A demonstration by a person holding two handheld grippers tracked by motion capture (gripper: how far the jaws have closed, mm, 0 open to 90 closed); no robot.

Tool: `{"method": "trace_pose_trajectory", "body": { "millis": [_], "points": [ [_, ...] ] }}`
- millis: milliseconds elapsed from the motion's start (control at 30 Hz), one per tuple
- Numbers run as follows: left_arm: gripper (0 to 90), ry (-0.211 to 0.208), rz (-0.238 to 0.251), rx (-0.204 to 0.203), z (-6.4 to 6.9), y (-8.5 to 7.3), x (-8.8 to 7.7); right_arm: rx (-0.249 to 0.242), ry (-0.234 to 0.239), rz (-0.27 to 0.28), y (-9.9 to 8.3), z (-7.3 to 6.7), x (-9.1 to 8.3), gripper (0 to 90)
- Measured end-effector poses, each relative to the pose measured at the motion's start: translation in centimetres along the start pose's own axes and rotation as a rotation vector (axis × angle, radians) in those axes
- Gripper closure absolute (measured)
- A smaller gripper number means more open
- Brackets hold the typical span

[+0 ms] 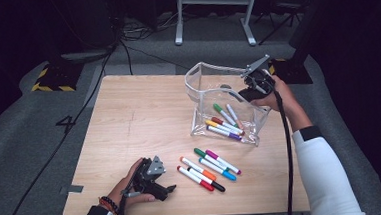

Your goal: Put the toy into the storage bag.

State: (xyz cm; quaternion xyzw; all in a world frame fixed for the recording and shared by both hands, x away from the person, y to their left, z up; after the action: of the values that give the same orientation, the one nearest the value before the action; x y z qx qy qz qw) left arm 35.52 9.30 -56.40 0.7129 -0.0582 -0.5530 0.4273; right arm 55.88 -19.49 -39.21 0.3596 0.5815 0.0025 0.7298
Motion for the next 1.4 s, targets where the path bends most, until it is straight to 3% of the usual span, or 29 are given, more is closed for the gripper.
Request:
{"method": "trace_pose_trajectory", "body": {
  "millis": [33,233,267,467,533,567,600,733,800,833,933,967,1067,1100,1133,1167,1200,1400],
  "points": [
    [6.0,0.000,0.001,0.000,0.0,0.0,0.0,-0.034,0.029,-0.023,0.1,-0.7,0.1,74.0],
    [6.0,0.000,0.000,0.000,0.0,0.0,0.0,-0.025,-0.025,-0.026,0.1,-0.3,0.1,62.6],
    [6.0,-0.001,0.000,0.001,0.0,0.0,0.0,-0.015,-0.043,-0.006,0.1,0.0,-0.1,56.4],
    [6.0,-0.001,0.000,0.001,0.0,0.0,0.0,0.004,-0.087,0.048,0.2,0.6,-1.4,48.7],
    [6.0,-0.001,0.000,0.001,0.0,0.0,0.0,0.018,-0.109,0.116,0.5,0.4,-3.0,44.9],
    [6.0,-0.001,0.000,0.001,0.0,0.0,0.0,0.018,-0.109,0.116,0.5,0.4,-3.0,44.9],
    [6.0,-0.001,0.000,0.001,0.0,0.0,0.0,0.025,-0.108,0.168,0.6,0.0,-4.1,41.9],
    [6.0,-0.001,0.000,0.001,0.0,0.0,0.0,0.019,-0.116,0.247,0.4,-1.0,-6.0,40.5],
    [6.0,-0.001,0.000,0.001,0.0,0.0,0.0,0.015,-0.089,0.293,0.1,-1.9,-6.8,40.3],
    [6.0,-0.001,0.000,0.001,0.0,0.0,0.0,0.015,-0.089,0.293,0.1,-1.9,-6.8,40.3],
    [6.0,-0.001,0.000,0.001,0.0,0.0,0.0,-0.007,-0.068,0.332,-0.9,-3.9,-7.4,39.5],
    [6.0,-0.001,0.000,0.001,0.0,0.0,0.0,-0.007,-0.068,0.332,-0.9,-3.9,-7.4,39.5],
    [6.0,-0.001,0.000,0.001,0.0,0.0,0.0,-0.032,-0.035,0.359,-2.1,-6.1,-7.1,38.9],
    [6.0,-0.001,0.000,0.001,0.0,0.0,0.0,-0.032,-0.035,0.359,-2.1,-6.1,-7.1,38.9],
    [6.0,-0.001,0.000,0.001,0.0,0.0,0.0,-0.055,-0.024,0.363,-2.7,-7.2,-6.6,37.9],
    [6.0,-0.001,0.000,0.001,0.0,0.0,0.0,-0.055,-0.024,0.363,-2.7,-7.2,-6.6,37.9],
    [6.0,-0.001,0.000,0.001,0.0,0.0,0.0,-0.069,-0.009,0.373,-3.4,-8.3,-6.1,38.2],
    [6.0,-0.001,0.000,0.001,0.0,0.0,0.0,-0.074,0.034,0.384,-5.7,-10.9,-3.4,39.5]
  ]
}}
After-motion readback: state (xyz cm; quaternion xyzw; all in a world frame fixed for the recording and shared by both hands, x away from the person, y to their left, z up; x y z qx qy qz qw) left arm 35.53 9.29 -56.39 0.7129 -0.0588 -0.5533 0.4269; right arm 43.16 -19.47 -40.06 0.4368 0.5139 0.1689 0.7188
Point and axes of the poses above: each handheld gripper's, and its own axes: x roughly forward along the jaws, y roughly out of its top, z roughly to its right, the point moved 8 cm from there along x, roughly forward along the jaws, and after that the axes turned 3 degrees about y, right-handed, at the moved point
